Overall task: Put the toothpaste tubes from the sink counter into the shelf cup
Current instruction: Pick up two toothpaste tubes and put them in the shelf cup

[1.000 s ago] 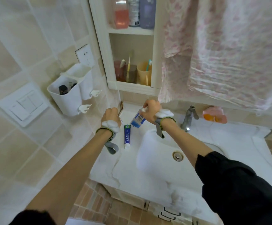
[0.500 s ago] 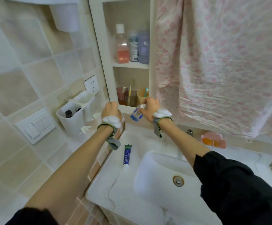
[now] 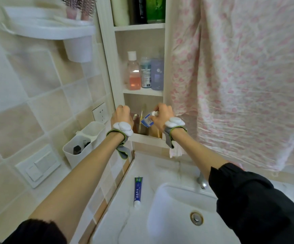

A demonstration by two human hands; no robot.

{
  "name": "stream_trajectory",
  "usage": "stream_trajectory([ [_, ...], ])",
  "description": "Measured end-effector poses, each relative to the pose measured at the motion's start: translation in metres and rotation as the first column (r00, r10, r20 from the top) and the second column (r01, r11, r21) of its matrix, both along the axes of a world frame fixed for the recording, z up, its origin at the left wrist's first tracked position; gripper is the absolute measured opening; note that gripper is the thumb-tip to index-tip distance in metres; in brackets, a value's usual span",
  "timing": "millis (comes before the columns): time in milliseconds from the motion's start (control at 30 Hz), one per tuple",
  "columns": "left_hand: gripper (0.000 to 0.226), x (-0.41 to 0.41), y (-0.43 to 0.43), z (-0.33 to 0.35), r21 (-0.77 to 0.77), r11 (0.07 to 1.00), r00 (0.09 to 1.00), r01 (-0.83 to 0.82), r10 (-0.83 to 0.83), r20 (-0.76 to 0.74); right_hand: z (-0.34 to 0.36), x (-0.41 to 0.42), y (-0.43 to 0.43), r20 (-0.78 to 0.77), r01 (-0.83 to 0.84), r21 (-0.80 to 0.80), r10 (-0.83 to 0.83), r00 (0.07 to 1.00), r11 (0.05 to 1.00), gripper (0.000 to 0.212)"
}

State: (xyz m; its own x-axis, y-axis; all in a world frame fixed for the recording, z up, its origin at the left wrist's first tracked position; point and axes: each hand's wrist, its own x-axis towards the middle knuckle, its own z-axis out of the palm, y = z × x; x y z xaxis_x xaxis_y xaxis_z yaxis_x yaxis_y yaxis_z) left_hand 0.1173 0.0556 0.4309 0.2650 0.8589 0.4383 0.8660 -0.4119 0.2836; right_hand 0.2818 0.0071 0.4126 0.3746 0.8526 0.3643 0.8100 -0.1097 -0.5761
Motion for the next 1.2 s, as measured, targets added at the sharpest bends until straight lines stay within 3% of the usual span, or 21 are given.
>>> stream_trajectory([
  [267,0.016,0.003,0.04,0.013,0.014,0.997,0.996,0.081,-0.081,0.027,0.017,-0.011,0.027,0.006,0.041,0.01,-0.041,0.999,0.999,0.022],
  [633,0.008,0.012,0.083,-0.003,0.046,0.993,0.994,0.107,-0.105,-0.043,0.012,-0.013,0.053,0.041,0.03,-0.052,-0.028,0.999,0.998,0.023],
  [1200,0.032,0.028,0.134,-0.039,-0.061,0.991,0.981,0.119,-0.127,-0.149,0.003,-0.01,0.088,0.208,-0.023,-0.204,0.066,0.976,0.979,0.022],
])
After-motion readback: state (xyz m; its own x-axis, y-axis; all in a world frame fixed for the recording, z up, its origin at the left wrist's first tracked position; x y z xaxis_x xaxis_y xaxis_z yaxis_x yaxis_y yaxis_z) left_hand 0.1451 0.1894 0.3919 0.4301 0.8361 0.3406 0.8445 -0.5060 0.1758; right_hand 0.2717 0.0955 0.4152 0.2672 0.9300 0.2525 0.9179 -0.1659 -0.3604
